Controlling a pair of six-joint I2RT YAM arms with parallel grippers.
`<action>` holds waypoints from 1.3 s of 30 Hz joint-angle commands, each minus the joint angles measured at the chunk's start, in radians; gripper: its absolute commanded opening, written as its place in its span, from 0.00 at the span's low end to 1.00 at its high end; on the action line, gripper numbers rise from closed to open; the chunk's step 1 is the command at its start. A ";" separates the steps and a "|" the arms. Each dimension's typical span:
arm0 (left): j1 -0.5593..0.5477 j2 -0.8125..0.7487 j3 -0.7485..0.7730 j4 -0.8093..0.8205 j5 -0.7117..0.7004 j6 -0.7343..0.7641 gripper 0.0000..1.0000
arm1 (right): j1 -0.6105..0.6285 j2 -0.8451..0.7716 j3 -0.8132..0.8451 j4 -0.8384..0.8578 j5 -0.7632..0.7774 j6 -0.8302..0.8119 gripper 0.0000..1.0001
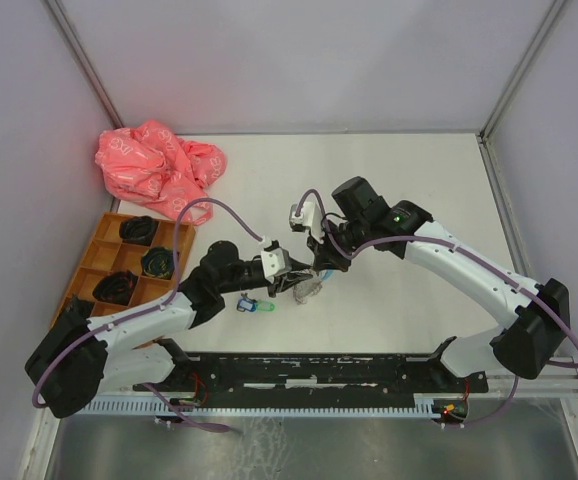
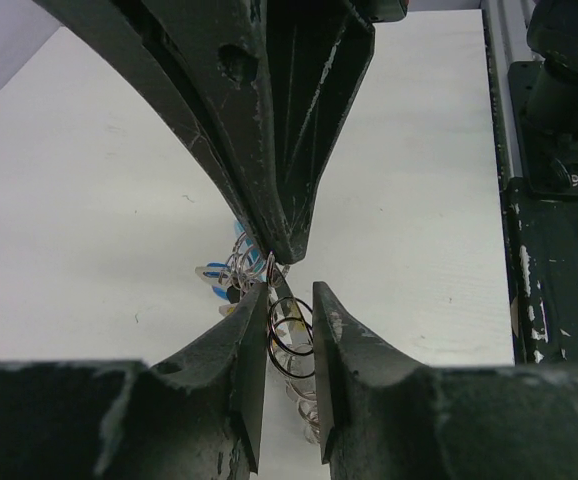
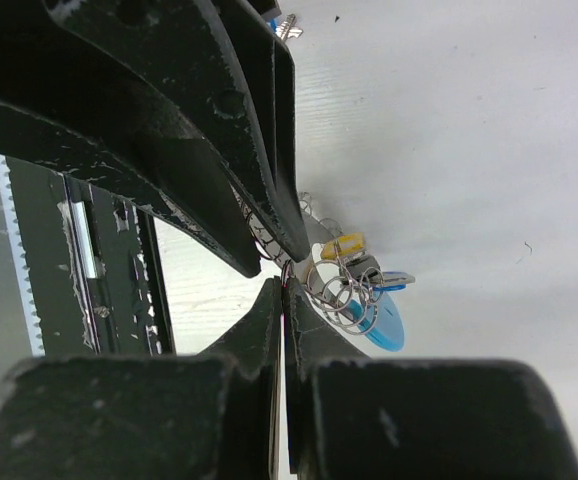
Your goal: Put the keys on the keyring
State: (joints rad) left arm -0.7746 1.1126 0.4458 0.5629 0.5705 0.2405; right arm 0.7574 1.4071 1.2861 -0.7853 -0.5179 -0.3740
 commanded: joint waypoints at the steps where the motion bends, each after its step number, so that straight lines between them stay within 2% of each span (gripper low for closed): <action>1: 0.011 -0.006 0.052 0.001 0.050 0.040 0.31 | 0.008 -0.015 0.022 0.006 -0.049 -0.045 0.01; 10: 0.029 -0.027 0.030 0.036 0.051 0.007 0.33 | 0.011 -0.027 0.019 0.000 -0.060 -0.078 0.01; 17: 0.034 -0.009 0.037 0.059 0.082 -0.018 0.30 | 0.013 -0.034 0.007 0.006 -0.086 -0.102 0.01; 21: 0.034 0.005 0.042 0.058 0.094 -0.026 0.26 | 0.014 -0.033 0.002 0.008 -0.094 -0.112 0.01; 27: 0.034 0.018 0.052 0.053 0.103 -0.028 0.06 | 0.016 -0.030 0.000 0.014 -0.106 -0.118 0.01; 29: 0.034 0.017 0.050 0.054 0.100 -0.031 0.03 | 0.016 -0.033 -0.004 0.014 -0.101 -0.122 0.01; 34: 0.035 0.008 0.024 0.092 0.042 -0.076 0.03 | 0.015 -0.090 -0.039 0.087 -0.060 -0.085 0.16; 39: 0.037 0.001 -0.042 0.219 -0.032 -0.170 0.03 | 0.010 -0.224 -0.182 0.304 0.017 -0.015 0.29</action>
State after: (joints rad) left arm -0.7456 1.1267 0.4374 0.6304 0.6025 0.1730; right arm 0.7658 1.3079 1.1889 -0.6979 -0.5488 -0.4438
